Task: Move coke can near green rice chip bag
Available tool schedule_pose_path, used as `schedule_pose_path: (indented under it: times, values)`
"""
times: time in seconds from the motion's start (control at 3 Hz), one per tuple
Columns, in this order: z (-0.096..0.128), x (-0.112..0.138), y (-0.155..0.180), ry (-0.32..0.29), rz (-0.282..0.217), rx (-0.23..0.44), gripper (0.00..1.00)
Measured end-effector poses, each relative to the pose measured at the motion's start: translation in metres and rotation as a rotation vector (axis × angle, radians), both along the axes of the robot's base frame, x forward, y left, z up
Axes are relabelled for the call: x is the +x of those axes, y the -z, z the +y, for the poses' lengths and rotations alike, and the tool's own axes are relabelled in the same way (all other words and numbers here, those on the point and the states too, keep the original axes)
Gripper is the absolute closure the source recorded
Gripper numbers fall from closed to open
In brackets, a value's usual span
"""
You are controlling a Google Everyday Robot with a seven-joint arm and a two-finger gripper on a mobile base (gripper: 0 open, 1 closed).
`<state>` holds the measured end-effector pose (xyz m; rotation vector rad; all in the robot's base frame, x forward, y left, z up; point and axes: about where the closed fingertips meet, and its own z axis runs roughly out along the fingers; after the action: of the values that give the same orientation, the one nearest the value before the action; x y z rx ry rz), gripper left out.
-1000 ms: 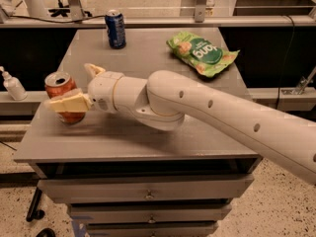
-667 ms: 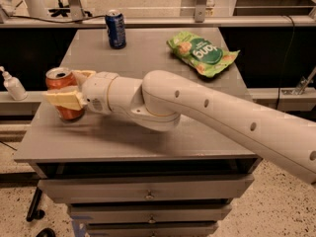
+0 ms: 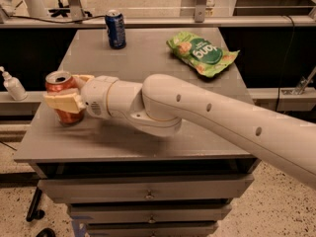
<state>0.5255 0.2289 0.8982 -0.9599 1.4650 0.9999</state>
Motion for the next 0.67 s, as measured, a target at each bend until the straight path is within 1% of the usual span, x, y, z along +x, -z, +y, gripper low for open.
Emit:
schedule_pose_path:
  times: [0.33,0.67]
  values:
    - [-0.042,0.001,-0.006,0.049,-0.004,-0.047,1.0]
    - [-0.13,0.008,-0.026,0.143,-0.05,-0.157,1.0]
